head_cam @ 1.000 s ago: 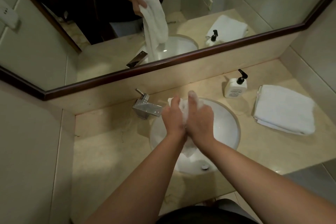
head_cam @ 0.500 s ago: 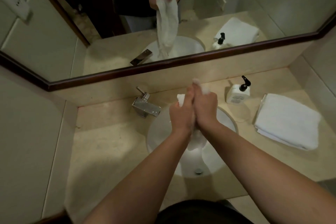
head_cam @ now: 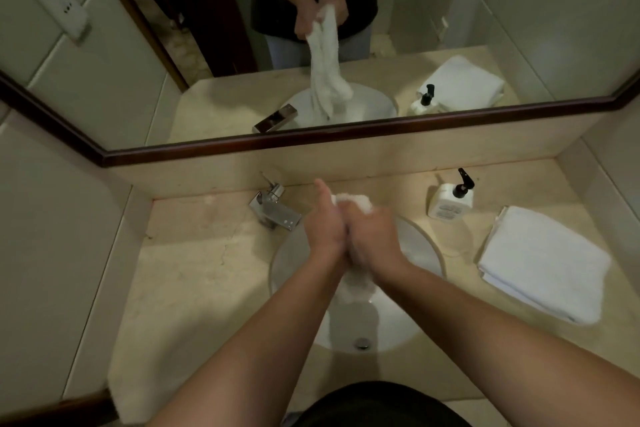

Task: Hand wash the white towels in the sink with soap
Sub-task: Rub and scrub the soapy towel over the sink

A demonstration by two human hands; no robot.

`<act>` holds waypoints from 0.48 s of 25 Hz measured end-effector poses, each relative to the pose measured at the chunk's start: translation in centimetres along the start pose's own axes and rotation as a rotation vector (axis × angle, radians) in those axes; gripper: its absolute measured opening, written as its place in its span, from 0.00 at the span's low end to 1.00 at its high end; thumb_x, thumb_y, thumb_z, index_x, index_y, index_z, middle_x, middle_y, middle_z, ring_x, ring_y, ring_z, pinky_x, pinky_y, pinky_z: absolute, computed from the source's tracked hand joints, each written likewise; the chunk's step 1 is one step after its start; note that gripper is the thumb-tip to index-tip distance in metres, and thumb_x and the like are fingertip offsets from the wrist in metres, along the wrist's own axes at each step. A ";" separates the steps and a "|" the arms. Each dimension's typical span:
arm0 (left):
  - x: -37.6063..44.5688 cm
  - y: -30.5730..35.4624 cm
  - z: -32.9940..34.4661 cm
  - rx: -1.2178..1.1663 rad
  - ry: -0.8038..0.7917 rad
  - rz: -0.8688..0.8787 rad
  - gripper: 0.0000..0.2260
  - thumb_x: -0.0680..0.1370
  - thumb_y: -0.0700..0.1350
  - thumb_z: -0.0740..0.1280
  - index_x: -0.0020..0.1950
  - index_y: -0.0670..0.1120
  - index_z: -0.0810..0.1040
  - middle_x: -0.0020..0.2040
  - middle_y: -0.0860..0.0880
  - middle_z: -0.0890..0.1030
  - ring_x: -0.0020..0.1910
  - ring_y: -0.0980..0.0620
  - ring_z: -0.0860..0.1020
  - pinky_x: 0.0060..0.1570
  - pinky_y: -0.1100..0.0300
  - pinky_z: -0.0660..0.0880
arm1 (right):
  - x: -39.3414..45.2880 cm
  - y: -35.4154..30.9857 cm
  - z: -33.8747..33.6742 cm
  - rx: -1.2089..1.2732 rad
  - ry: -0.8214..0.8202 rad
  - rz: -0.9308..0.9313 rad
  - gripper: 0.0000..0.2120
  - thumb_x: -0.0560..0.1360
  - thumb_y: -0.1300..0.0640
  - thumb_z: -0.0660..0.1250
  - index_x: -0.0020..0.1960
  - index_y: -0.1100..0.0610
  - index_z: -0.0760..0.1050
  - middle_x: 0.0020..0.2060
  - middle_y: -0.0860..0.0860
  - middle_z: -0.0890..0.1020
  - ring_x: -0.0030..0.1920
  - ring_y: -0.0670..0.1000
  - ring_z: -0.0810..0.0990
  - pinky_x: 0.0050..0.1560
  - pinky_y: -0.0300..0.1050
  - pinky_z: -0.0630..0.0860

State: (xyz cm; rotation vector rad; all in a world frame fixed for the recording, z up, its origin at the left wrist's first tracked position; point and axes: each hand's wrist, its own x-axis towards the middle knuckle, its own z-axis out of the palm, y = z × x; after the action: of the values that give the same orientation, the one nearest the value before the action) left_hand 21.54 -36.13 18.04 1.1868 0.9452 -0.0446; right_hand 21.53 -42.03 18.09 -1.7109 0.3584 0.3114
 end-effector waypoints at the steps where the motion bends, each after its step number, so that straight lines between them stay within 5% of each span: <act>1: -0.7 -0.5 0.3 0.058 -0.031 0.053 0.32 0.78 0.69 0.57 0.43 0.41 0.83 0.42 0.44 0.86 0.43 0.46 0.84 0.50 0.48 0.81 | 0.4 -0.3 -0.5 0.066 0.041 0.049 0.15 0.76 0.46 0.67 0.38 0.56 0.80 0.30 0.51 0.82 0.35 0.51 0.82 0.35 0.46 0.78; 8: -1.8 -1.9 0.3 0.120 -0.034 0.148 0.33 0.79 0.69 0.55 0.39 0.41 0.81 0.41 0.43 0.85 0.42 0.43 0.84 0.51 0.44 0.81 | -0.9 0.4 -1.7 0.098 0.011 -0.011 0.20 0.78 0.41 0.64 0.39 0.56 0.81 0.31 0.51 0.83 0.35 0.50 0.83 0.37 0.48 0.79; 12: -3.1 -2.8 1.0 0.193 -0.038 0.258 0.33 0.78 0.69 0.58 0.37 0.38 0.79 0.32 0.45 0.80 0.33 0.48 0.80 0.39 0.52 0.77 | -0.2 1.1 -3.1 0.022 -0.006 -0.028 0.19 0.77 0.41 0.64 0.44 0.56 0.81 0.32 0.53 0.83 0.35 0.53 0.83 0.36 0.50 0.77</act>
State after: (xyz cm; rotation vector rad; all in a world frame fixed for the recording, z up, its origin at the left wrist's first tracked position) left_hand 18.80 -39.46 18.00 1.4740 0.7600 0.0495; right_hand 20.89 -45.21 17.73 -1.6920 0.3323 0.2911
